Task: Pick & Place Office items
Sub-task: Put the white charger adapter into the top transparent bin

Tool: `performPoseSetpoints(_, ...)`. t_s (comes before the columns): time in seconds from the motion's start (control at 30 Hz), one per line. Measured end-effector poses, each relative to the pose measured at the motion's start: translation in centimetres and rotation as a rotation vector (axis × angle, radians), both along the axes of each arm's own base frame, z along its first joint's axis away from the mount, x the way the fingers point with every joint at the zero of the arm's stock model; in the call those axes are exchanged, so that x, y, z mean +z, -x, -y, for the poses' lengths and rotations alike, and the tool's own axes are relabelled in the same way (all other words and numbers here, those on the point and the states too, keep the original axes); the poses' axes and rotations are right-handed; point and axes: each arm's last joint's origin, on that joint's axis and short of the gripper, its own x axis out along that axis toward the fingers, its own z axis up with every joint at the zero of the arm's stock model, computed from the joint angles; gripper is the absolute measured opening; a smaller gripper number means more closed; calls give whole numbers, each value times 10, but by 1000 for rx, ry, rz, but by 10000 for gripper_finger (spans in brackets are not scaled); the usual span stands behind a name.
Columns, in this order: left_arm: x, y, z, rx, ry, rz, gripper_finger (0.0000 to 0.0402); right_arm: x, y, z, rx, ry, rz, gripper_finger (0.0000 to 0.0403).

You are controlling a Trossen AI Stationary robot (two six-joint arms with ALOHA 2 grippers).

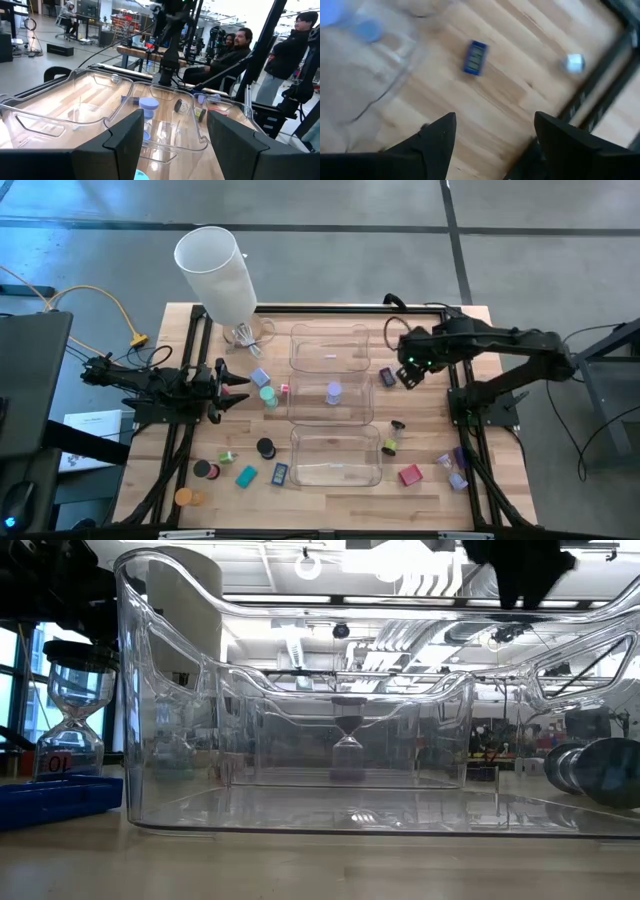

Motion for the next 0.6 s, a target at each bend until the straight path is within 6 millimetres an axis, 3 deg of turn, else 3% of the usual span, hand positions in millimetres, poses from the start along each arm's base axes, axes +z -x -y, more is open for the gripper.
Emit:
performPoseSetpoints(0.13, 0, 0, -1, 23, -3, 3, 212, -21, 11, 22, -277, -16, -30, 258)
performPoseSetpoints(0.3, 2, 0, -2, 62, -26, 15, 212, -40, 24, 57, -483, -50, -79, 258)
performPoseSetpoints(0.6, 2, 0, -2, 68, -25, 15, 212, -71, 45, 114, -625, -123, 35, 258)
